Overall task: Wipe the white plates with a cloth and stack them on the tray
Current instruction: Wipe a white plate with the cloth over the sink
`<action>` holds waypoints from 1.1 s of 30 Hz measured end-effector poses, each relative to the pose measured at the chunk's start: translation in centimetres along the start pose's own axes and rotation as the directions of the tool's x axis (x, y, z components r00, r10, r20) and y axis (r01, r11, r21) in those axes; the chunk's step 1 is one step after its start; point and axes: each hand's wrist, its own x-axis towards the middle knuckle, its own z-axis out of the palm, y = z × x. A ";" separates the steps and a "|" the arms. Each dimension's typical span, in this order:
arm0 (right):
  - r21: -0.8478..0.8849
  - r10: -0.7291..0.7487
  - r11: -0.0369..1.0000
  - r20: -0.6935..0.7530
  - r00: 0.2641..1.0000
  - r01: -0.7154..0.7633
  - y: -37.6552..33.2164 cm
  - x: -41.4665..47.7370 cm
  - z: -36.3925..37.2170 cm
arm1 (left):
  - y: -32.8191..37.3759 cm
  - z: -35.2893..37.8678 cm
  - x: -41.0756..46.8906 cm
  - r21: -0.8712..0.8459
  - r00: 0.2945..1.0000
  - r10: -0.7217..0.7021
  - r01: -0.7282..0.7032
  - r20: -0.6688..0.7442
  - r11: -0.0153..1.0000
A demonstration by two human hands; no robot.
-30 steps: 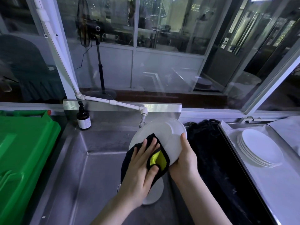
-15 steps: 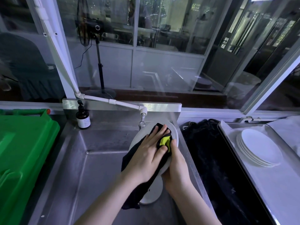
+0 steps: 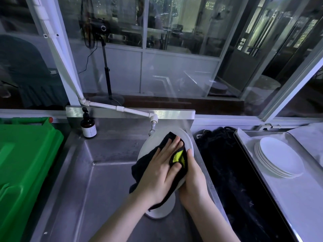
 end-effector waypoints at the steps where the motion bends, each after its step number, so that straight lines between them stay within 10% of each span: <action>1: -0.013 -0.022 1.000 0.011 1.000 0.022 0.1 -0.2 0.1 | -0.4 -0.2 0.5 -0.059 0.997 -0.065 0.063 -0.036 0.996; 6: 0.001 -0.075 0.997 0.003 0.997 0.075 -1.2 -0.6 -0.3 | -2.8 -1.5 1.5 -0.062 0.944 -0.292 0.286 -0.152 0.956; 16: 0.102 -0.015 0.995 -0.011 1.000 0.016 -2.0 -0.7 -0.2 | 0.1 0.4 -1.3 0.128 0.999 -0.034 0.037 -0.019 0.991; 24: 0.109 -0.121 0.986 -0.017 0.993 0.122 -4.0 -1.0 -0.3 | -2.3 -2.2 1.1 0.066 0.973 -0.205 0.212 -0.105 0.975; 33: 0.030 -0.014 0.999 -0.016 1.000 0.015 -2.3 -1.5 0.0 | 0.6 -0.1 1.0 0.095 0.999 -0.009 0.006 0.032 0.995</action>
